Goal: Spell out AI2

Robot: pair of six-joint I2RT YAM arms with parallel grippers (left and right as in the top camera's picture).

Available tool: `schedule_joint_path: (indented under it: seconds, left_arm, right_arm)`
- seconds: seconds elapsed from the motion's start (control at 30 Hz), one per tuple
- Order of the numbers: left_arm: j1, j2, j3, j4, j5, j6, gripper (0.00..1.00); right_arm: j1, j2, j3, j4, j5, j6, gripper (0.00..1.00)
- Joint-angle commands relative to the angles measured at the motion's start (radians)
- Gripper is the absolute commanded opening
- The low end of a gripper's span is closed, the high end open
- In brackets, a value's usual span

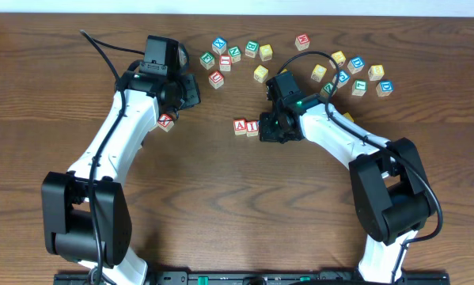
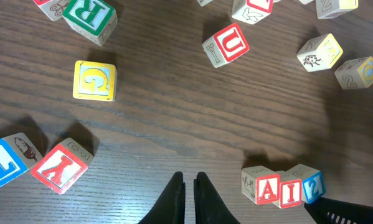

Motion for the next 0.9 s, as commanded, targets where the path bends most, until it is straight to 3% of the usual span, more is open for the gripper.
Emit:
schedule_joint_path:
  seconds: [0.0,0.87]
  left_arm:
    - [0.004,0.011,0.003,-0.004,-0.01,-0.014,0.08]
    - [0.003,0.011,0.003,-0.007,-0.01,-0.014,0.08]
  right_arm:
    - [0.014,0.008,-0.005,0.004,0.0,0.011,0.01]
    - [0.025,0.009,-0.005,0.026,-0.047,0.004,0.01]
